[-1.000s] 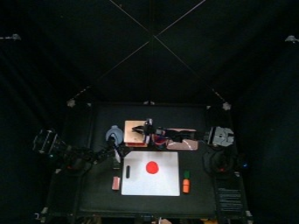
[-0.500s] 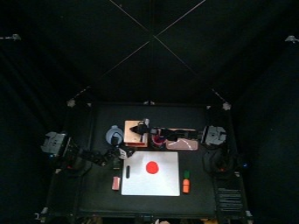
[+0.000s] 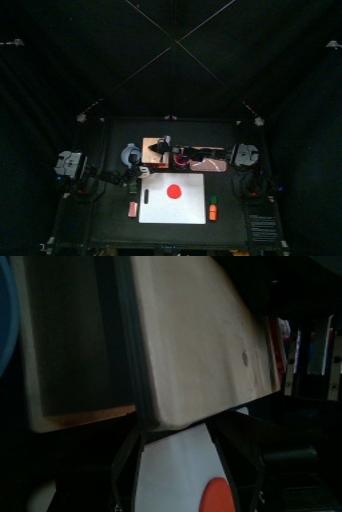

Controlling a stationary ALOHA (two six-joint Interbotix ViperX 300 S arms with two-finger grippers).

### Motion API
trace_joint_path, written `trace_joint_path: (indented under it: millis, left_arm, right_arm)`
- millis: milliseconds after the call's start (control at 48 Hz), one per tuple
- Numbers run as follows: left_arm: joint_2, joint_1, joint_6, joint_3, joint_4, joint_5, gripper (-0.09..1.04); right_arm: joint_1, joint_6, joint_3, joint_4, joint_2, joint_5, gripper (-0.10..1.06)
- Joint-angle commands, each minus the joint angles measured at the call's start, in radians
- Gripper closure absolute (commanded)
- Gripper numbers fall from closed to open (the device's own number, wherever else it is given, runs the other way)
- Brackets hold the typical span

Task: Get the cutter from the drawer then cut the dough then place the extra dough in the bowl
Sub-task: Open the drawer

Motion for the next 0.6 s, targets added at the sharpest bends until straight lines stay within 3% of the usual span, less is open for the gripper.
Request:
trace_joint_path:
  millis: [21, 312, 479, 604]
  left_arm:
    - [0.0, 0.003, 0.002, -0.021, -0.003, -0.003, 0.12]
    - [0.005, 0.003, 0.008, -0.017, 0.0, 0.057, 0.36]
    - [-0.021, -0.014, 0.011, -0.021, 0.02, 0.262, 0.37]
    - [-0.044, -0.041, 0.011, -0.021, 0.049, 0.333, 0.37]
  right_arm:
    - [0.015, 0.0, 0.002, -0.002, -0.009, 0.009, 0.97]
    - [0.023, 0.002, 0.002, 0.006, -0.009, 0.009, 0.97]
    - [0.02, -0.002, -0.002, 0.012, -0.009, 0.009, 0.97]
    - [0.017, -0.002, -0.003, 0.018, -0.009, 0.009, 0.97]
